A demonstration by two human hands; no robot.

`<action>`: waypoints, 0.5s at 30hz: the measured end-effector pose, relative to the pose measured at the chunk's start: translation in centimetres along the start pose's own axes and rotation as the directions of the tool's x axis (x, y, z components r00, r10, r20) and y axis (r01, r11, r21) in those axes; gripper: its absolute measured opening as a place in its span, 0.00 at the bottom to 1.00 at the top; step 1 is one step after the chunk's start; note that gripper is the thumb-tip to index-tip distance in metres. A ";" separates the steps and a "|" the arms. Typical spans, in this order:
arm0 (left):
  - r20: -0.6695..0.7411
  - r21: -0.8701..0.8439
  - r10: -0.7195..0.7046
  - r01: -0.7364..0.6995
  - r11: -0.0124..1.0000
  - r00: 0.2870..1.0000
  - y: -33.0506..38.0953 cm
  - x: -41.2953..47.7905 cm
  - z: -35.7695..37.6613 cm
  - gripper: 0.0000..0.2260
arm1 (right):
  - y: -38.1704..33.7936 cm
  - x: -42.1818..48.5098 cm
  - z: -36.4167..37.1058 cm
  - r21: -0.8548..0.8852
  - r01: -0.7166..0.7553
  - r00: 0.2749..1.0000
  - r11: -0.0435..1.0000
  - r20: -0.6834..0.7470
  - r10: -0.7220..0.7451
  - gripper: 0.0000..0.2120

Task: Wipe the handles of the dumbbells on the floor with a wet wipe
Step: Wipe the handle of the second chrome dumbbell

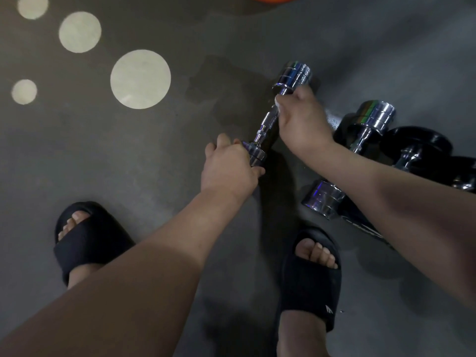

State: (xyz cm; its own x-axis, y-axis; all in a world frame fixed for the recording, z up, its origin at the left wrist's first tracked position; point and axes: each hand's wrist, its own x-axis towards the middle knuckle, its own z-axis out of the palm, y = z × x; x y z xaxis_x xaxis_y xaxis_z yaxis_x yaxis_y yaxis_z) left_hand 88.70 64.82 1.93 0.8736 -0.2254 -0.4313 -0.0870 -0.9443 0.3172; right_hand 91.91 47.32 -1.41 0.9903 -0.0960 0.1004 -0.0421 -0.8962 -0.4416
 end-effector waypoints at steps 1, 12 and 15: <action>-0.002 -0.001 0.000 0.000 1.000 1.000 0.0 0.0 0.0 0.24 | -0.3 -0.3 0.1 0.028 -0.033 0.999 0.999 0.002 0.033 0.09; -0.033 0.002 0.021 -0.021 1.000 0.999 -0.3 0.1 0.4 0.25 | 0.2 -0.4 -0.4 0.116 0.027 0.999 0.993 0.017 -0.029 0.10; -0.022 -0.009 0.018 -0.018 1.000 1.000 -0.5 0.2 0.5 0.25 | -0.3 -2.4 -0.2 0.209 0.154 0.982 0.966 0.078 -0.173 0.09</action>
State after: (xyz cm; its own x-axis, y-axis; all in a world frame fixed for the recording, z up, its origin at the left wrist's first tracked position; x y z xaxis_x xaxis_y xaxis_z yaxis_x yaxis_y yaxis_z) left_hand 88.72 65.15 1.28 0.8822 -0.2369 -0.4069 -0.0985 -0.9379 0.3325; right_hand 89.54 47.77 -1.29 0.9899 0.0950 0.1056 0.1395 -0.7898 -0.5972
